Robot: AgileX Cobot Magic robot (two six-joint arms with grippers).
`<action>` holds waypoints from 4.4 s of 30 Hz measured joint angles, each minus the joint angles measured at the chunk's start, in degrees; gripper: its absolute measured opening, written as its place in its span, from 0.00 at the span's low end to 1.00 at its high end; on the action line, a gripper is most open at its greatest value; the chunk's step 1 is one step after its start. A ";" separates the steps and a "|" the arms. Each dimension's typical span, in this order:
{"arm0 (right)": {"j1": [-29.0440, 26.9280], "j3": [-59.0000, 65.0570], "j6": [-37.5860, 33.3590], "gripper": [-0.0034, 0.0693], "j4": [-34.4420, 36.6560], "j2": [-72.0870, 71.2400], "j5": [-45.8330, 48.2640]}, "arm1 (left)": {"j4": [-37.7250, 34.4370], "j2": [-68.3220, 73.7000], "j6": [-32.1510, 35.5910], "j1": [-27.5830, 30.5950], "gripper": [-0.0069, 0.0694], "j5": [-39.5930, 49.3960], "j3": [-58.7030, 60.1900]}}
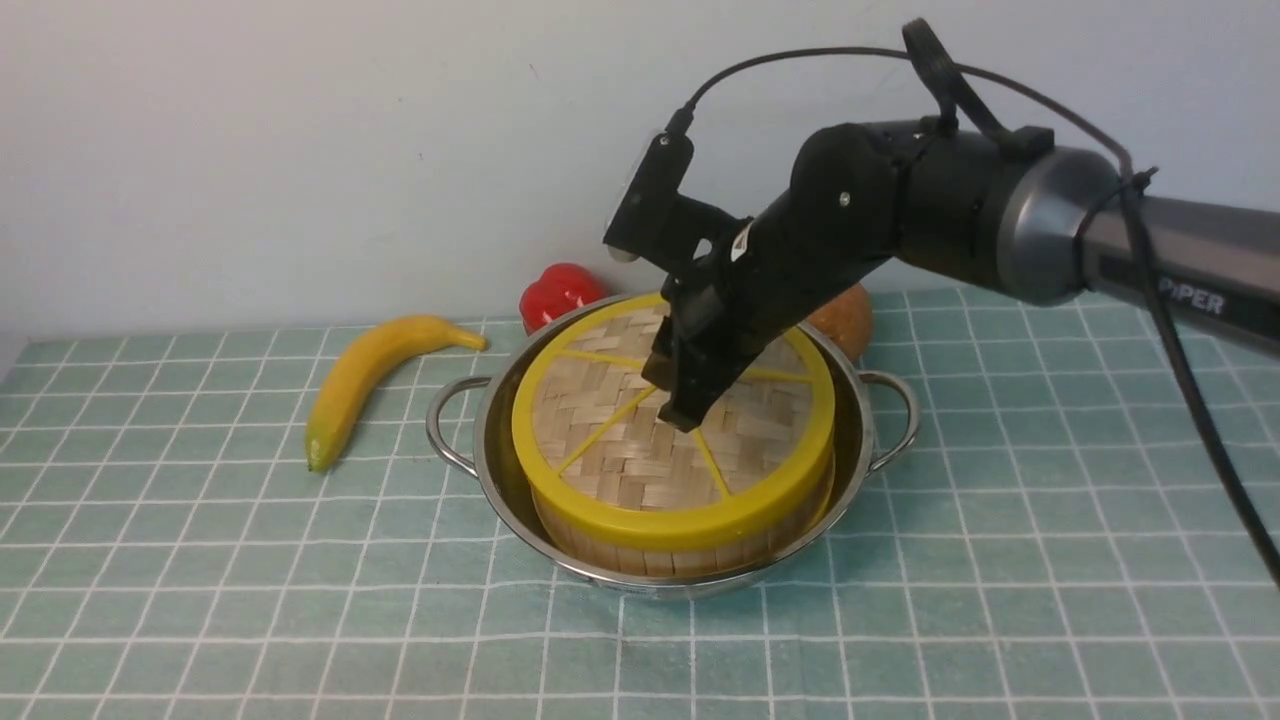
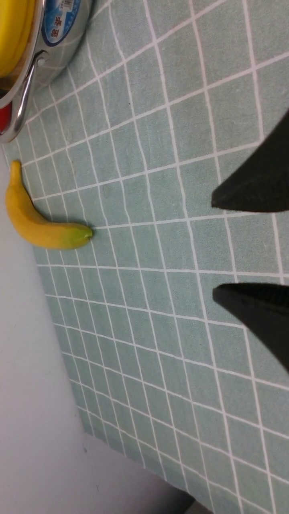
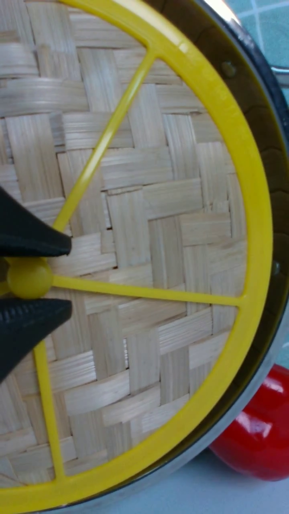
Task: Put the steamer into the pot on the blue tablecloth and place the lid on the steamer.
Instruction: 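Place the bamboo steamer lid onto the steamer basket in the pot with the right gripper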
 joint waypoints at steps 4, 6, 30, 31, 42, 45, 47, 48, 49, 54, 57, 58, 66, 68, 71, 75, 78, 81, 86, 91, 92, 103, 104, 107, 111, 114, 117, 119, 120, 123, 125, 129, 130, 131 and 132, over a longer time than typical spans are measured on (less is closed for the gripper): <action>-0.65 -0.18 0.00 0.25 0.90 0.00 0.56 | 0.00 0.00 0.00 0.00 0.41 0.00 0.00; -0.81 -0.24 0.00 0.25 0.83 -0.02 0.56 | 0.00 0.00 0.00 0.00 0.41 0.00 0.00; -1.53 -0.50 -0.01 0.50 0.77 -0.18 1.94 | 0.00 0.00 0.00 0.00 0.41 0.00 0.00; -1.61 -0.50 -0.06 0.55 0.77 -0.18 1.94 | 0.00 0.00 0.00 0.00 0.41 0.00 0.00; -1.67 -0.50 -0.06 0.80 0.77 -0.18 0.38 | 0.00 0.00 0.00 0.00 0.41 0.00 0.00; -1.67 -0.50 -0.12 0.71 0.70 -0.18 0.30 | 0.00 0.00 0.00 0.00 0.41 0.00 0.00; -1.67 -0.50 -0.43 0.61 0.58 -0.18 -0.89 | 0.00 0.00 0.00 0.00 0.41 0.00 0.00; -1.67 -0.50 -0.57 0.59 0.58 -0.18 -1.22 | 0.00 0.00 0.00 0.00 0.41 0.00 0.00; -1.67 -0.50 -0.87 0.57 0.58 -0.18 -1.52 | 0.00 0.00 0.00 0.00 0.41 0.00 0.00; -1.67 -0.50 -1.95 0.46 0.58 -0.18 -4.53 | 0.00 0.00 0.00 0.00 0.41 0.00 0.00; -1.67 -0.50 -1.95 0.42 0.58 -0.18 -4.64 | 0.00 0.00 0.00 0.00 0.41 0.00 0.00; -1.67 -0.50 -1.95 0.41 0.58 -0.18 -4.64 | 0.00 0.00 0.00 0.00 0.41 0.00 0.00; -1.67 -0.45 -1.95 0.38 1.83 -0.18 -1.01 | 0.00 0.00 0.00 0.00 0.41 0.00 0.00; -1.67 -0.45 -1.95 0.38 2.05 0.22 -0.13 | 0.00 0.00 0.00 0.00 0.41 0.00 0.00; -1.67 -0.45 -1.82 0.38 2.30 1.05 0.38 | 0.00 0.00 0.00 0.00 0.41 0.00 0.00; -1.67 -0.55 -1.74 0.38 3.02 1.21 0.79 | 0.00 0.00 0.00 0.00 0.41 0.00 0.00; -1.71 -0.62 -1.81 0.38 3.62 1.27 1.02 | 0.00 0.00 0.00 0.00 0.41 0.00 0.00; -1.89 -0.67 -2.33 0.38 4.57 1.27 1.38 | 0.00 0.00 0.00 0.00 0.41 0.00 0.00; -2.13 -1.32 -3.37 0.38 6.12 1.50 2.62 | 0.00 0.00 0.00 0.00 0.41 0.00 0.00; -2.18 -1.58 -3.43 0.34 6.12 1.50 2.99 | 0.00 0.00 0.00 0.00 0.41 0.00 0.00; -2.18 -1.62 -3.43 0.31 6.12 1.50 3.03 | 0.00 0.00 0.00 0.00 0.41 0.00 0.00; -2.18 -1.69 -3.43 0.27 6.95 1.50 3.39 | 0.00 0.00 0.00 0.00 0.41 0.00 0.00; -2.12 -1.69 -3.43 0.27 6.95 1.30 3.54 | 0.00 0.00 0.00 0.00 0.41 0.00 0.00; -1.97 -1.69 -3.43 0.27 6.95 1.19 4.21 | 0.00 0.00 0.00 0.00 0.41 0.00 0.00; -1.70 -1.69 -3.43 0.26 6.95 1.01 4.97 | 0.00 0.00 0.00 0.00 0.41 0.00 0.00; -1.70 -1.69 -3.43 0.26 7.07 1.01 5.03 | 0.00 0.00 0.00 0.00 0.41 0.00 0.00; -1.70 -1.69 -3.49 0.26 7.18 1.01 5.03 | 0.00 0.00 0.00 0.00 0.41 0.00 0.00; -1.65 -1.69 -3.96 0.26 7.00 1.01 4.88 | 0.00 0.00 0.00 0.00 0.41 0.00 0.00; -1.65 -1.69 -3.96 0.26 6.95 1.01 4.81 | 0.00 0.00 0.00 0.00 0.41 0.00 0.00; -1.65 -1.69 -4.14 0.26 6.76 0.96 4.78 | 0.00 0.00 0.00 0.00 0.41 0.00 0.00; -1.65 -1.63 -4.38 0.26 6.77 0.91 4.78 | 0.00 0.00 0.00 0.00 0.41 0.00 0.00; -1.64 -1.63 -4.54 0.26 6.77 0.85 4.72 | 0.00 0.00 0.00 0.00 0.41 0.00 0.00; -1.64 -1.63 -4.54 0.26 6.77 0.84 4.72 | 0.00 0.00 0.00 0.00 0.41 0.00 0.00; -1.59 -1.63 -4.54 0.26 6.77 0.84 4.66 | 0.00 0.00 0.00 0.00 0.41 0.00 0.00; -1.59 -1.63 -4.54 0.26 6.77 0.84 4.66 | 0.00 0.00 0.00 0.00 0.41 0.00 0.00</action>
